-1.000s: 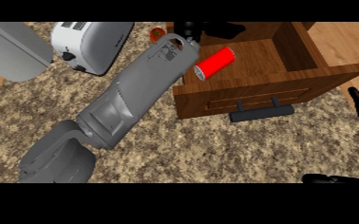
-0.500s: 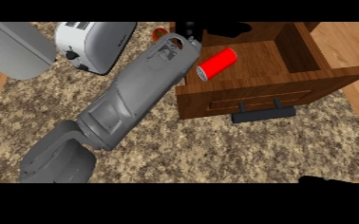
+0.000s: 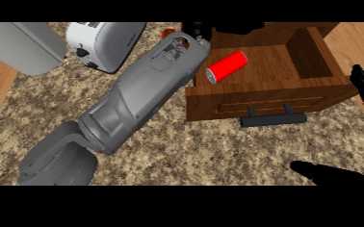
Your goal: Pick up the can, place it into the drawer and close the drawer
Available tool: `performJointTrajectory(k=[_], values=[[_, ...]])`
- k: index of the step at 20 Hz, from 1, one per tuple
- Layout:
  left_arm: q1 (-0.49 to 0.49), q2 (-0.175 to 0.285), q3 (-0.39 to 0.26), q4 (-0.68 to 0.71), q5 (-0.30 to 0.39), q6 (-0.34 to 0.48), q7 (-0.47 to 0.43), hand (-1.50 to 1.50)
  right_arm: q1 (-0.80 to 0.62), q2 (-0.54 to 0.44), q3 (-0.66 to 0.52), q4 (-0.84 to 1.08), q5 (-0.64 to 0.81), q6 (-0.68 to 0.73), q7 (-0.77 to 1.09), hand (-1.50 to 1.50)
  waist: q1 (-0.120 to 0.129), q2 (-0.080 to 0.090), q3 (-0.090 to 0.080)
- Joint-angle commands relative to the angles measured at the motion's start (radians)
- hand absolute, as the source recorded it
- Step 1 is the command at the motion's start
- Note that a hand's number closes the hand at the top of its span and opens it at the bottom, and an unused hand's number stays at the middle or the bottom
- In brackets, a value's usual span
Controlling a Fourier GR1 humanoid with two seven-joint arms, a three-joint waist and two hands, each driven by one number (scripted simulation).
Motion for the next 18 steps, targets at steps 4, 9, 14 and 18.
performJointTrajectory(k=[4,9,14,18], values=[[-0.027,0.000,0.021,0.008,0.008,-0.001,0.001,-1.50,-0.049,-0.036,0.118,0.113,0.308,-0.065,-0.013,-1.50,0.046,-0.008,-0.001],[-0.015,0.000,0.010,-0.036,-0.003,0.014,0.039,-1.50,-0.138,-0.009,0.214,0.303,0.498,-0.141,0.004,-1.50,0.074,-0.015,-0.001],[0.007,0.031,-0.009,-0.093,-0.060,0.032,0.115,-1.50,-0.199,0.003,0.193,0.484,0.568,-0.224,-0.018,-1.50,0.091,-0.022,-0.001],[0.084,0.100,-0.001,-0.192,-0.076,0.018,0.130,-1.50,-0.203,0.082,0.209,0.609,0.621,-0.371,-0.034,-1.50,0.101,-0.025,-0.001]])
